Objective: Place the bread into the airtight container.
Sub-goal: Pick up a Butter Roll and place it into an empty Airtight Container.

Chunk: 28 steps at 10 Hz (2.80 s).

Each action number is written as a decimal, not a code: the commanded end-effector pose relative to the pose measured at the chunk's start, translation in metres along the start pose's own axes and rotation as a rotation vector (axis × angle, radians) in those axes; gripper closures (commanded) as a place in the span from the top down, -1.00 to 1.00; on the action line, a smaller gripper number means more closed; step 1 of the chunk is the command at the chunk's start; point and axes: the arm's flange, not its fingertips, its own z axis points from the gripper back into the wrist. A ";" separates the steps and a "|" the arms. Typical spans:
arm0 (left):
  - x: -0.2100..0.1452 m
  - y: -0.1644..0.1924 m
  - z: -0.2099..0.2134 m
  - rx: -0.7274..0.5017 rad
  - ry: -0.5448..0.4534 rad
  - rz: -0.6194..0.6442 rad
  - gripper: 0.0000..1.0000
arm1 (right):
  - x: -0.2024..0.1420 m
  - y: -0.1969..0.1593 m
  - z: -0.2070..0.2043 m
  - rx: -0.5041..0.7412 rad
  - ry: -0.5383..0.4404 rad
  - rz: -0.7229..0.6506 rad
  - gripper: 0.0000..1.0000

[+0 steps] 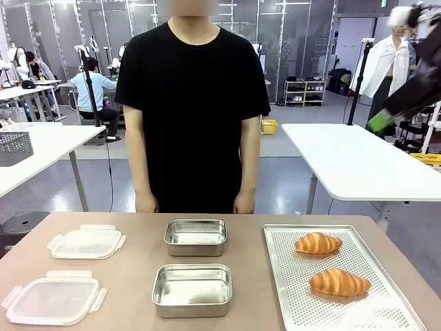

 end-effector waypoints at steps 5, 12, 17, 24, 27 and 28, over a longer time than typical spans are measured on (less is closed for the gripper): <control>-0.060 -0.021 0.085 0.087 -0.139 0.072 1.00 | -0.046 -0.018 0.083 -0.016 -0.107 -0.058 1.00; -0.059 -0.019 0.091 0.094 -0.155 0.045 1.00 | -0.048 -0.015 0.084 -0.037 -0.121 -0.064 1.00; -0.059 -0.019 0.091 0.094 -0.155 0.045 1.00 | -0.048 -0.015 0.084 -0.037 -0.121 -0.064 1.00; -0.059 -0.019 0.091 0.094 -0.155 0.045 1.00 | -0.035 -0.019 0.057 -0.078 0.007 0.062 1.00; -0.059 -0.019 0.091 0.094 -0.155 0.045 1.00 | -0.021 -0.005 -0.027 -0.031 0.177 0.350 1.00; -0.059 -0.019 0.091 0.094 -0.155 0.045 1.00 | -0.022 -0.001 -0.058 -0.007 0.222 0.415 1.00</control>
